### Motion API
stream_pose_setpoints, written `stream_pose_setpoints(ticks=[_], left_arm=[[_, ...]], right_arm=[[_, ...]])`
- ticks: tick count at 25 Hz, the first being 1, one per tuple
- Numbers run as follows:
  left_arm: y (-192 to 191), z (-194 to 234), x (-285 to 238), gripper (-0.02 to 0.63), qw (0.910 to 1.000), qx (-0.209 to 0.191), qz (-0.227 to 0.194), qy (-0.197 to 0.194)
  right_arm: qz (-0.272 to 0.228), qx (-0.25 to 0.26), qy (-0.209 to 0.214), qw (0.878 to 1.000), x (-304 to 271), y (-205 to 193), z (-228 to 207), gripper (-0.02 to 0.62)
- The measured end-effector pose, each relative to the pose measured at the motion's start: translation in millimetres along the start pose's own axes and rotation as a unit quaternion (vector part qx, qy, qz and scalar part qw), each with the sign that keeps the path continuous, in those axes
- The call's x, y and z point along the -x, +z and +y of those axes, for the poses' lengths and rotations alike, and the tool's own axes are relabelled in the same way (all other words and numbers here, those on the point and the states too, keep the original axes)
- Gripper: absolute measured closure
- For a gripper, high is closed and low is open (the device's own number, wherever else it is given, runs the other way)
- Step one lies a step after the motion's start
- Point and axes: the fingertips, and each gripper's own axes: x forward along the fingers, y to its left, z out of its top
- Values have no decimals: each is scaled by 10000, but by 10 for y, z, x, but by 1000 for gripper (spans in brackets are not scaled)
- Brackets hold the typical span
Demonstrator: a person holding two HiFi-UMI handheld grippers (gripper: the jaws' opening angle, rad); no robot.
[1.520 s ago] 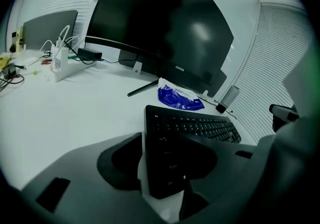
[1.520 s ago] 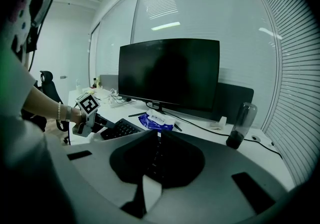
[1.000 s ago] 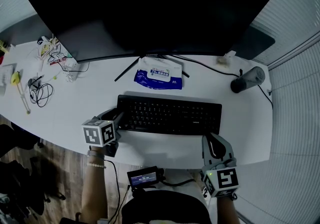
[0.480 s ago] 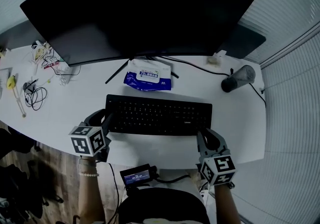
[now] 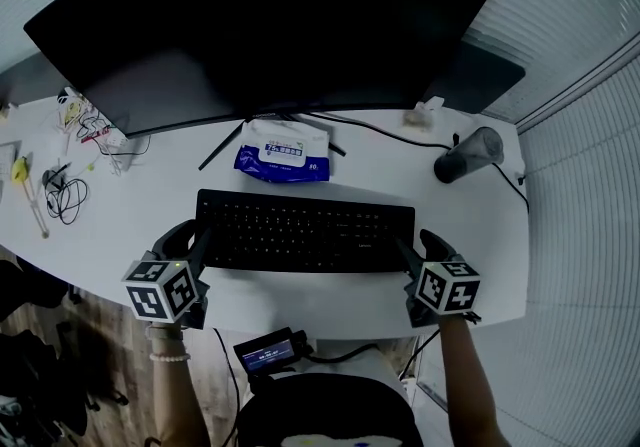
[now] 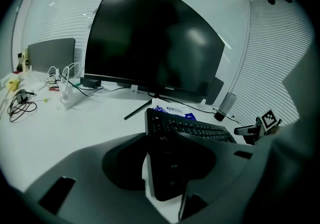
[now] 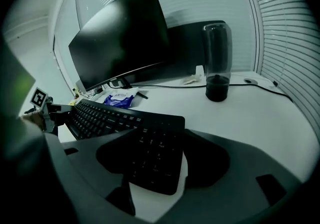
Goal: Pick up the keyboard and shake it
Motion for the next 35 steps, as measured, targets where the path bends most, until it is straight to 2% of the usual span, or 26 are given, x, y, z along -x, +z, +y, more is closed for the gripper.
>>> stream_pose_setpoints(ticks=[13, 19, 28, 35], left_arm=[[27, -24, 44, 439, 9997, -63, -18, 230], [-3, -12, 31, 439, 9994, -95, 26, 329], [-32, -21, 19, 440, 9992, -133, 26, 387], [8, -69, 62, 442, 9989, -217, -123, 396]], right_arm=[[685, -142, 490, 9963, -317, -130, -103, 308], [1035, -817, 785, 9882, -368, -188, -120, 308], [860, -998, 898, 9872, -364, -186, -142, 313], [512, -833, 768, 9922, -216, -108, -133, 313]])
